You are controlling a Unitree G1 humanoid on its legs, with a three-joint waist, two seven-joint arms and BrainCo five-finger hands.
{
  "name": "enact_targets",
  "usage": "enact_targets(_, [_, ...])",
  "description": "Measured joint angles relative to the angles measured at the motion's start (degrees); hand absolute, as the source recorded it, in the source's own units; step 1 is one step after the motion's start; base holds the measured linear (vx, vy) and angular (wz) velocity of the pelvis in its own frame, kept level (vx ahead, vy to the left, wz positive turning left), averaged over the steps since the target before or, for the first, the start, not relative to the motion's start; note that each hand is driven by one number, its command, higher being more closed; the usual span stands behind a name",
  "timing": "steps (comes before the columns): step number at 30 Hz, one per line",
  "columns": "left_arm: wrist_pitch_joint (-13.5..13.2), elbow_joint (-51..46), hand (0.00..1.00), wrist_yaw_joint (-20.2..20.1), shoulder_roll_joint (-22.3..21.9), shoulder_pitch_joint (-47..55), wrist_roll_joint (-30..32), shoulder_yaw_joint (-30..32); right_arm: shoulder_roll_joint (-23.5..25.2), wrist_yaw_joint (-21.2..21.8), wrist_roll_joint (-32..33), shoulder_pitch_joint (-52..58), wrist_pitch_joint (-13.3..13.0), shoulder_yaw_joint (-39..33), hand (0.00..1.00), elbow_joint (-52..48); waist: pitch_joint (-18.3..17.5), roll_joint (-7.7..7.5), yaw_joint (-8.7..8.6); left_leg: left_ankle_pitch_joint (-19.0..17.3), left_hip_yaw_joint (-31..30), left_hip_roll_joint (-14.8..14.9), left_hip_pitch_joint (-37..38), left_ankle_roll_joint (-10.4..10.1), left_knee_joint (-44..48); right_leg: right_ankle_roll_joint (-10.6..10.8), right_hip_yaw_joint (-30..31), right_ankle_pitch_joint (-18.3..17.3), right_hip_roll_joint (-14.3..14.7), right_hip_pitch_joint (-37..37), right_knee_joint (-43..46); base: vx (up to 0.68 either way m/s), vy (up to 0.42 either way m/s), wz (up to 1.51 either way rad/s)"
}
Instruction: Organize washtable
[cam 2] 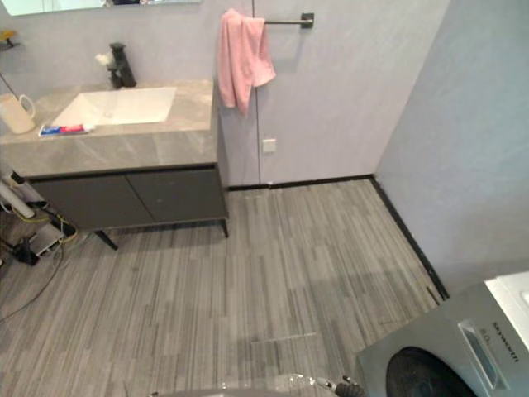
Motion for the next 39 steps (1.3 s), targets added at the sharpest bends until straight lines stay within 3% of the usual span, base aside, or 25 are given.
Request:
enact_targets(7, [-0.4, 0.0, 0.00, 0.1, -0.1, -0.6, 0.0, -0.1, 1.1, 0.0, 5.9, -2.5, -0.2, -1.1, 0.00, -0.3, 1.3, 0.06, 0.07, -0.8, 2.3, 0.1, -2.1, 0.6, 0.4, 0.5, 3.0, 0.1, 0.2, -3.3, 0.9, -0.03, 0.014, -0.21])
enact_targets(9, [-0.5, -0.2, 0.00, 0.0, -0.2, -1.1, 0.0, -0.3, 2.0, 0.2, 6.8, -3.0, -0.5, -1.9, 0.00, -1.2, 2.0, 0.89, -0.10, -2.3, 2.7, 0.1, -3.7, 1.9, 2.5, 1.8, 3.0, -2.8, -0.2, -6.4, 5.8, -0.02, 0.041, -0.13])
enact_targets(11, [-0.6, -1.3, 0.00, 0.1, -0.1, -1.6, -0.1, -0.3, 2.3, 0.1, 7.4, -2.8, -0.5, -3.5, 0.00, -1.9, 3.7, 0.47, -0.08, -5.7, 3.0, -0.7, -4.0, 2.7, 7.1, 5.7, 2.2, -9.4, -2.4, -10.4, 17.9, 0.03, 0.075, -0.01])
enact_targets(12, [-0.6, -1.5, 0.00, 0.1, -0.1, -1.6, -0.1, -0.3, 2.4, 0.1, 8.1, -2.7, -0.5, -3.8, 0.00, -1.9, 4.0, 0.46, -0.09, -6.6, 3.1, -0.7, -4.0, 3.1, 8.0, 6.5, 2.1, -10.1, -2.8, -11.5, 21.9, 0.07, 0.076, -0.05])
enact_targets(13, [-0.6, -1.7, 0.00, 0.2, -0.1, -1.8, -0.1, -0.3, 2.5, 0.2, 8.2, -3.1, -0.6, -4.3, 0.00, -2.7, 4.9, 0.56, -0.05, -8.0, 3.2, -0.5, -3.3, 4.0, 9.5, 5.2, 1.3, -10.9, -3.7, -15.4, 31.5, 0.07, 0.061, -0.05])
enact_targets(15, [-0.5, -1.7, 0.00, 0.2, 0.0, -2.1, -0.1, -0.2, 2.7, 0.1, 8.4, -4.1, -0.9, -5.3, 0.00, -2.7, 6.6, 0.88, -0.39, -9.8, 3.8, 0.3, -0.8, 4.2, 10.3, 4.1, -1.8, -12.3, -5.6, -18.7, 38.7, 0.14, 0.071, -0.13])
enact_targets(17, [-0.4, -1.7, 0.00, 0.2, 0.1, -2.2, -0.1, -0.2, 2.6, 0.2, 8.4, -4.6, -1.0, -5.0, 0.00, -2.6, 6.7, 0.81, -0.42, -11.7, 4.5, 2.3, 1.3, 3.2, 10.4, 4.4, -4.8, -12.0, -5.9, -21.2, 35.8, 0.22, 0.051, -0.25])
enact_targets(18, [-0.4, -1.6, 0.00, 0.2, 0.3, -2.5, -0.1, -0.2, 2.7, 0.2, 8.4, -4.7, -1.1, -4.9, 0.00, -2.6, 6.7, 0.73, -0.75, -12.7, 4.6, 3.8, 2.5, 1.8, 10.1, 5.1, -6.7, -10.2, -5.3, -22.4, 29.8, 0.41, 0.025, -0.24])
enact_targets(19, [-0.4, -1.6, 0.00, 0.1, 0.8, -2.8, -0.1, -0.2, 3.2, 0.2, 8.4, -4.8, -1.1, -4.8, 0.00, -2.6, 6.7, 0.08, -1.24, -13.3, 4.8, 4.7, 4.1, 0.2, 8.8, 5.9, -8.2, -6.2, -4.8, -23.0, 20.5, 0.36, 0.017, -0.19])
enact_targets(20, [-0.4, -1.6, 0.00, 0.1, 1.0, -2.9, -0.1, -0.1, 3.5, 0.3, 8.4, -4.8, -1.1, -4.8, 0.00, -2.6, 6.7, -0.48, -1.57, -13.4, 4.8, 4.6, 4.7, 0.0, 7.7, 6.5, -8.7, -3.9, -4.8, -23.2, 16.1, 0.48, -0.032, -0.14])
enact_targets(21, [-0.4, -1.7, 0.00, 0.1, 1.6, -3.2, -0.1, 0.2, 4.0, 0.3, 8.4, -4.8, -1.1, -4.9, 0.00, -2.6, 6.8, -1.97, -1.96, -14.0, 5.3, 3.7, 6.9, -1.0, 5.9, 7.0, -9.1, -1.3, -5.8, -24.4, 12.0, 0.47, -0.084, -0.04])
enact_targets(23, [-0.4, -1.7, 0.00, 0.2, 1.8, -3.5, -0.1, 1.1, 4.3, 0.4, 8.4, -5.1, -1.0, -5.0, 0.00, -2.7, 6.3, -2.68, -3.12, -16.1, 5.5, 3.8, 8.8, -3.9, 6.3, 4.2, -11.6, 0.8, -7.0, -26.3, 12.8, 0.60, -0.135, 0.17])
enact_targets(24, [-0.4, -2.2, 0.00, 0.1, 1.2, -2.9, 0.0, 3.1, 4.2, 0.9, 8.2, -5.0, -0.9, -5.1, 0.00, -2.9, 5.6, -1.83, -3.33, -18.3, 5.2, 5.6, 9.6, -7.6, 8.1, 0.8, -13.5, 2.3, -6.1, -26.1, 13.5, 0.71, -0.181, 0.27])
enact_targets(25, [-0.5, -2.6, 0.00, 0.0, 0.5, -2.7, -0.1, 5.2, 4.3, 1.1, 7.8, -4.3, -0.7, -5.4, 0.00, -2.6, 4.3, -2.15, -2.98, -18.4, 4.3, 6.8, 8.2, -7.7, 13.4, -4.0, -13.3, 8.3, -4.6, -25.6, 13.4, 0.75, -0.207, 0.11])
enact_targets(26, [-0.4, -2.6, 0.00, 0.1, 0.0, -2.6, -0.1, 6.4, 4.0, 1.2, 7.6, -4.3, -0.7, -5.6, 0.00, -2.4, 3.5, -1.36, -2.52, -18.4, 3.8, 8.2, 7.1, -7.7, 16.8, -4.6, -13.3, 8.4, -3.6, -24.8, 13.4, 0.79, -0.237, -0.15])
enact_targets(27, [-0.4, -2.6, 0.00, 0.0, -1.1, -2.3, -0.1, 8.6, 3.9, 1.1, 7.6, -4.7, -0.7, -5.6, 0.00, -2.9, 2.7, -0.68, -2.47, -17.8, 2.3, 10.4, 3.2, -7.9, 27.0, -5.5, -13.5, 6.7, -1.3, -23.1, 12.9, 0.62, -0.209, -0.30])
enact_targets(29, [-0.4, -2.7, 0.00, -0.1, -2.8, -2.7, -1.4, 11.6, 4.1, 1.1, 7.6, -5.2, -1.0, -5.4, 0.00, -2.9, 2.8, 0.73, -0.92, -14.1, 0.7, 12.5, -2.5, -6.0, 43.7, -5.8, -11.1, 4.3, 1.7, -19.8, 12.0, 0.80, -0.225, -0.66])
enact_targets(30, [-0.4, -2.7, 0.00, -0.1, -2.9, -2.9, -2.1, 11.9, 4.2, 1.0, 7.4, -5.9, -0.9, -4.9, 0.00, -2.8, 3.6, 1.09, -0.55, -14.4, 0.7, 12.9, -5.7, -5.8, 54.2, -5.8, -9.1, 1.9, 2.7, -15.7, 10.8, 0.71, -0.172, -0.62])
enact_targets(31, [-0.4, -2.8, 0.00, -0.1, -3.0, -3.1, -2.6, 11.9, 4.2, 1.0, 7.4, -6.0, -0.9, -4.9, 0.00, -2.7, 4.5, 1.11, -0.47, -14.8, 0.8, 13.0, -6.8, -5.1, 58.6, -5.9, -8.3, 0.7, 2.9, -12.8, 10.3, 0.88, -0.140, -0.51])
enact_targets(32, [-0.7, -3.1, 0.00, 0.0, -2.9, -2.7, -4.8, 11.9, 4.2, 0.8, 7.4, -6.5, -0.8, -4.4, 0.00, -2.1, 5.7, 0.45, 0.78, -17.4, 1.9, 13.0, -10.6, -1.4, 67.6, -6.5, -5.1, -3.0, 3.1, -5.6, 9.7, 0.45, -0.046, -0.38])
enact_targets(33, [-0.7, -3.4, 0.00, 0.0, -2.9, -2.6, -5.0, 11.8, 4.2, 0.8, 7.4, -6.5, -0.8, -4.3, 0.00, -1.9, 5.7, 0.40, 0.90, -17.7, 2.1, 12.7, -11.5, -1.3, 68.3, -6.5, -4.5, -3.5, 3.1, -4.5, 9.5, 0.67, -0.021, -0.70])
enact_targets(35, [-0.7, -4.5, 0.00, 0.1, -3.2, -1.7, -6.9, 11.5, 4.2, 0.3, 7.3, -7.0, -0.7, -3.3, 0.00, -0.3, 5.8, -0.56, 2.78, -18.5, 2.3, 11.1, -17.8, -1.0, 65.9, -5.3, -1.5, -5.1, 1.9, 0.0, 9.0, 0.42, 0.084, -0.79])
enact_targets(37, [-0.8, -5.1, 0.00, 0.1, -3.5, -1.6, -8.4, 11.3, 4.3, -0.1, 7.3, -8.5, -0.7, -3.4, 0.00, -0.1, 6.0, -0.73, 3.40, -18.3, 0.5, 7.1, -25.3, -2.1, 48.2, -2.3, 1.6, -8.5, -1.1, 3.3, 8.2, 0.47, 0.184, -0.74])
enact_targets(38, [-0.8, -5.1, 0.00, 0.1, -3.9, -1.5, -8.5, 11.2, 4.3, -0.1, 7.3, -8.5, -0.7, -3.4, 0.00, -0.1, 6.0, -0.65, 3.41, -17.2, -1.1, 5.9, -26.1, -3.4, 41.6, -1.7, 2.1, -9.7, -2.0, 4.0, 8.2, 0.55, 0.302, -0.55])
enact_targets(39, [-0.9, -5.2, 0.00, 0.3, -3.9, -1.5, -8.6, 11.2, 4.2, -0.1, 7.3, -8.3, -0.7, -3.4, 0.00, -0.1, 6.0, -0.14, 3.51, -13.7, -4.7, 4.5, -26.7, -5.8, 28.5, -0.2, 3.6, -11.9, -3.4, 5.9, 8.0, 0.63, 0.364, -0.64])
